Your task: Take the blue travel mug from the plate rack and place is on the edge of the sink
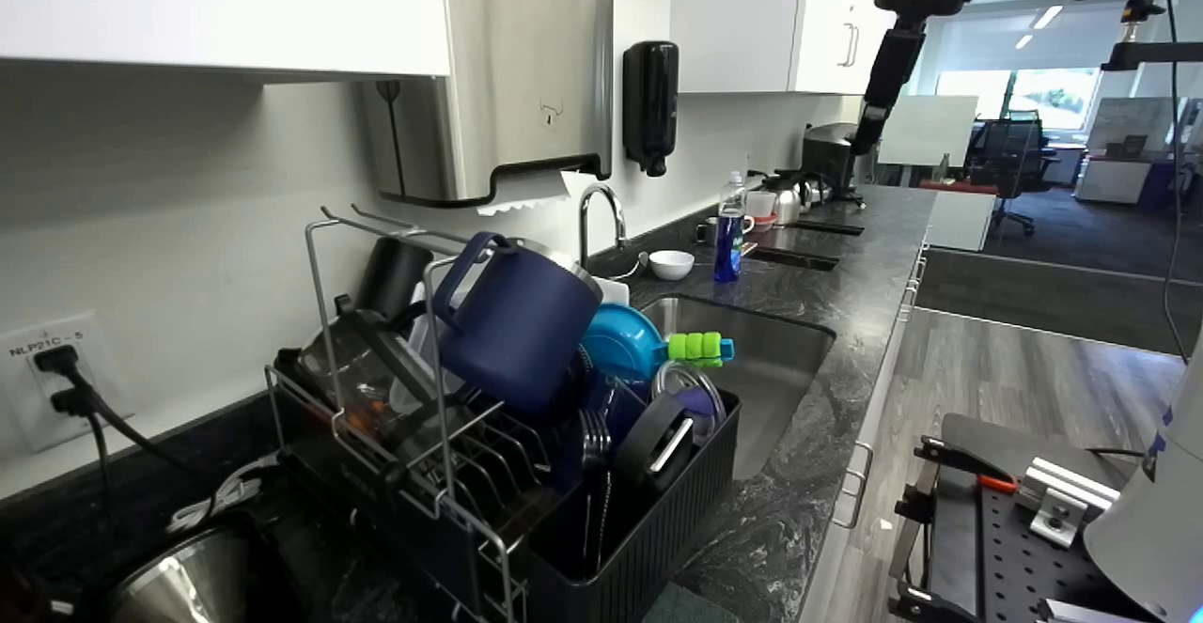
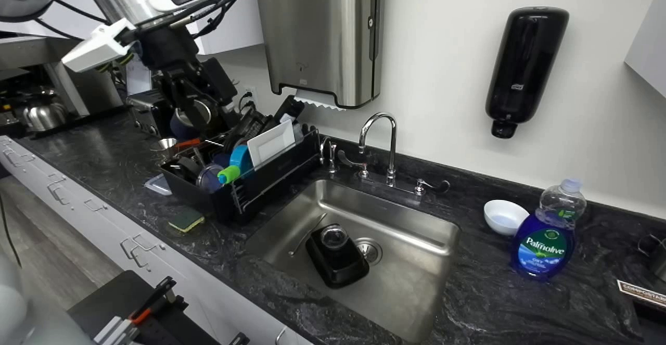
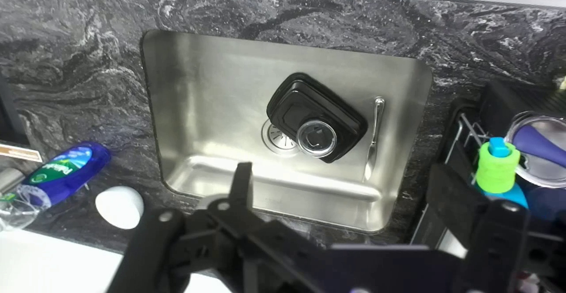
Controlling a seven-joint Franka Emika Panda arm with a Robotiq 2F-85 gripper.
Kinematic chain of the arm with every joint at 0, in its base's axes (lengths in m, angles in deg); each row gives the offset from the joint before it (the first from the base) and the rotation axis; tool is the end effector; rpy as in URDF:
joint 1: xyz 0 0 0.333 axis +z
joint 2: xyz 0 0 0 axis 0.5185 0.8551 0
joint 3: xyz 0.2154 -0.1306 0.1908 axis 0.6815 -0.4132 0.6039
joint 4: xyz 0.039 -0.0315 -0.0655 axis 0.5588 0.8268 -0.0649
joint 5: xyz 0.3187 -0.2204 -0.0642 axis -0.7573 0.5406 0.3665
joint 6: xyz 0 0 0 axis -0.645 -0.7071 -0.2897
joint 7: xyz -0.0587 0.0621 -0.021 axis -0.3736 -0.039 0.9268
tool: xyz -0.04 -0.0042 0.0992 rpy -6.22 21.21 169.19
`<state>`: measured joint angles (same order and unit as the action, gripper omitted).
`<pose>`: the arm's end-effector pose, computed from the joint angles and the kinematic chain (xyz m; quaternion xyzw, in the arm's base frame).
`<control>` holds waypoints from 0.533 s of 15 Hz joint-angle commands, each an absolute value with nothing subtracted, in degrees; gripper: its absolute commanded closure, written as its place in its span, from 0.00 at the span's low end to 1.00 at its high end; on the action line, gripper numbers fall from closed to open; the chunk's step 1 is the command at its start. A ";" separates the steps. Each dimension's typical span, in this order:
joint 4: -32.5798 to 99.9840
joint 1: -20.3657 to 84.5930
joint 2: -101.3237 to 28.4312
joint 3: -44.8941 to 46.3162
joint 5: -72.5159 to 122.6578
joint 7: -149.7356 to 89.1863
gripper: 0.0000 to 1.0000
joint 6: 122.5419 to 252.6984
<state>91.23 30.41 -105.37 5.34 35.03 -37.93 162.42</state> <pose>0.2992 -0.0163 0.5377 0.9869 0.0493 0.0994 0.1168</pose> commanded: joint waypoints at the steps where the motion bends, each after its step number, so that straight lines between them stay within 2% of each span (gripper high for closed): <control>1: 90.64 34.47 -104.58 5.77 34.03 -40.87 0.00 163.87; 8: 91.62 43.57 -101.15 3.53 29.76 -50.53 0.00 170.35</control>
